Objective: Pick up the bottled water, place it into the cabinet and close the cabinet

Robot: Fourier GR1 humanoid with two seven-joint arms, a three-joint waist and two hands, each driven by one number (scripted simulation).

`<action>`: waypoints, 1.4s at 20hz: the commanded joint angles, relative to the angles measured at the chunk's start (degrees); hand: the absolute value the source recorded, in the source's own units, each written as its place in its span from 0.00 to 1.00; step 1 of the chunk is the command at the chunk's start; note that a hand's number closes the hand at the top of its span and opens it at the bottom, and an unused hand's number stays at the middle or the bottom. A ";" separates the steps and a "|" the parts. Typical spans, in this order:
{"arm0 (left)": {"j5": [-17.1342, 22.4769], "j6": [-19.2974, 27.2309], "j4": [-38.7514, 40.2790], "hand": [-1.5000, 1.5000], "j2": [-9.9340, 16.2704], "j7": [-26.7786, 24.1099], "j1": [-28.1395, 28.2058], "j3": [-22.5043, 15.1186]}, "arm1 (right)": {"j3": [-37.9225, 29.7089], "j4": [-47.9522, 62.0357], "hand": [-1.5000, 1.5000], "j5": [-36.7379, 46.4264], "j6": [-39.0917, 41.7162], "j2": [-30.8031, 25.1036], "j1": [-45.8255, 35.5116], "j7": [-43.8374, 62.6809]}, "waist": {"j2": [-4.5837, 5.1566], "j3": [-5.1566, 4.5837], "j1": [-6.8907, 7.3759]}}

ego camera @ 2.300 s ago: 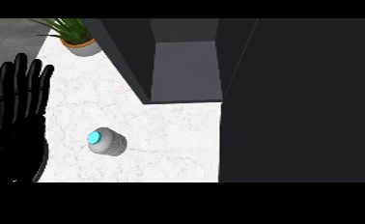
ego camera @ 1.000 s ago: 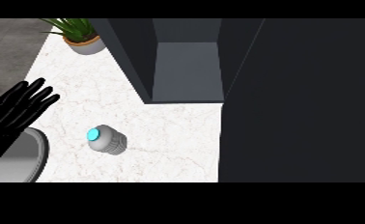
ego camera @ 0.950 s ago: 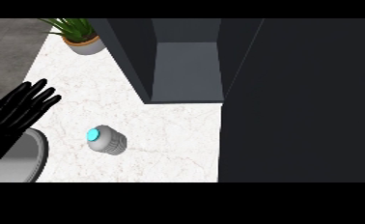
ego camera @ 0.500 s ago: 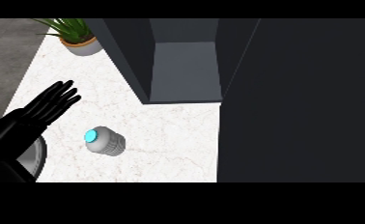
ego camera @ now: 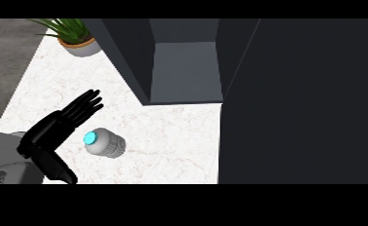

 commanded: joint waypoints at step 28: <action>-28.67 10.03 43.81 1.00 -3.65 -50.58 -12.63 -11.90 | 4.96 -6.14 0.00 5.43 -4.48 -10.28 10.43 -9.62 | 0.48 -0.29 -0.70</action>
